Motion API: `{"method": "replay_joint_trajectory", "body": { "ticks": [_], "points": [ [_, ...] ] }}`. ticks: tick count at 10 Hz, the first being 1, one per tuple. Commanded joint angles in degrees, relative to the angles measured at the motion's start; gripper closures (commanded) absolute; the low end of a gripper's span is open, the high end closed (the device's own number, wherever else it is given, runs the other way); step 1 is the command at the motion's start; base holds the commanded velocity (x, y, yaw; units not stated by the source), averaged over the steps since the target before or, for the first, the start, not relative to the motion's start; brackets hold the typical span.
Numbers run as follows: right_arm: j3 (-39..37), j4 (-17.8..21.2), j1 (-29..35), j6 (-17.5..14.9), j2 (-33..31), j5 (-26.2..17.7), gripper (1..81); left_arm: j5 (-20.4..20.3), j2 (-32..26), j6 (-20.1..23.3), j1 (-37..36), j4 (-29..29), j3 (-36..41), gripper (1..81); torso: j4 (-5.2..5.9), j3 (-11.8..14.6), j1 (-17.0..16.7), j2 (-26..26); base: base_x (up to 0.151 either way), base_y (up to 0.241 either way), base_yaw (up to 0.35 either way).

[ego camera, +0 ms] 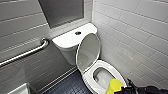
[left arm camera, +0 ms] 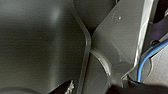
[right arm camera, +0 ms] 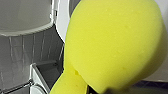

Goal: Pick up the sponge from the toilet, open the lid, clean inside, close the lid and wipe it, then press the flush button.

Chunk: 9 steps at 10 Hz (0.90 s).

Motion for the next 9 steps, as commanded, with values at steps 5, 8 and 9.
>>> {"method": "replay_joint_trajectory", "body": {
  "ticks": [5,8,9],
  "points": [
    [-19.24,-0.13,18.39,3.48,21.89,-7.14,81.1,2.75,0.14,0.32,1.85,0.6,0.92,1.0,0.04,-0.02,0.04,0.04,0.0,0.0,0.0],
    [-29.49,-0.13,18.93,6.99,28.82,-1.55,81.1,2.75,0.14,0.32,1.85,0.43,0.92,1.0,0.06,-0.02,0.09,0.06,0.0,0.0,0.0],
    [-31.98,0.05,18.58,8.67,29.45,2.61,81.1,2.75,0.14,0.32,1.85,0.34,0.92,1.0,0.06,-0.02,0.09,0.06,0.0,0.0,0.0]
  ]
}}
